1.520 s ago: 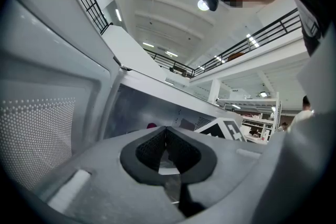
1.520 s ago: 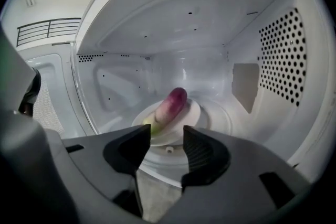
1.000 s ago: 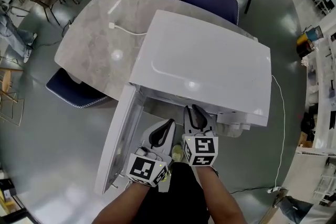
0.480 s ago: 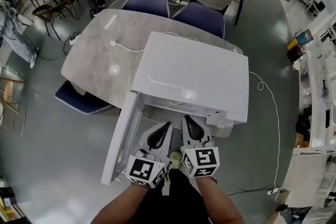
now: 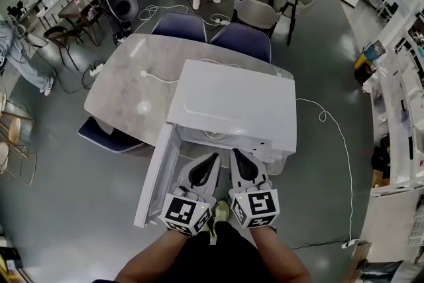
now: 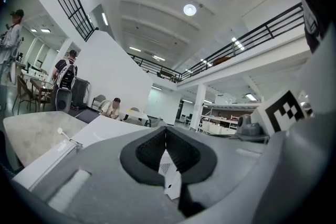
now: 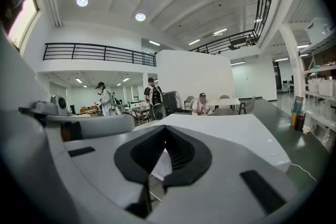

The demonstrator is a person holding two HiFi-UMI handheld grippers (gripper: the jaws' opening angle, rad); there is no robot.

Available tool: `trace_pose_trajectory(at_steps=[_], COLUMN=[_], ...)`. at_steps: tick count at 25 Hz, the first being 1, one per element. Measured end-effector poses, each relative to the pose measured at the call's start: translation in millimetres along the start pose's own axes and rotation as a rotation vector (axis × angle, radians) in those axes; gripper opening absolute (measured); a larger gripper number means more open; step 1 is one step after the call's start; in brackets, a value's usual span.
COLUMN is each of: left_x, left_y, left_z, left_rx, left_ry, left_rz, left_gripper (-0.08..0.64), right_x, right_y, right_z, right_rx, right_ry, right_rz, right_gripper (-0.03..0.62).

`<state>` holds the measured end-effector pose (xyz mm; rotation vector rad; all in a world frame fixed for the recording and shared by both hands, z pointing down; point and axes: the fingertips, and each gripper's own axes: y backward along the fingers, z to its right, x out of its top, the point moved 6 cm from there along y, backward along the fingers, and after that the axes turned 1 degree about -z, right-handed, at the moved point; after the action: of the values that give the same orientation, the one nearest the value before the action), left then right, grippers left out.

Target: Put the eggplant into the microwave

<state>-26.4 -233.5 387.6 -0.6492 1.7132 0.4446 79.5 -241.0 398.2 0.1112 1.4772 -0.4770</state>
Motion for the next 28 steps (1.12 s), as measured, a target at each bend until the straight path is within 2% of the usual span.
trace_pose_trajectory(at_steps=[14,28], left_x=[59,67], left_y=[2,7], left_z=[18,21], left_rx=[-0.015,0.037], left_ry=[-0.008,-0.051], left_rz=[0.06,0.089], left_gripper=[0.008,0.008], right_x=[63,77], right_y=[19,14], right_z=[-5,-13], right_rx=[0.074,0.15], right_ry=[0.032,0.072], right_rz=[0.072,0.095], right_gripper=[0.002,0.0])
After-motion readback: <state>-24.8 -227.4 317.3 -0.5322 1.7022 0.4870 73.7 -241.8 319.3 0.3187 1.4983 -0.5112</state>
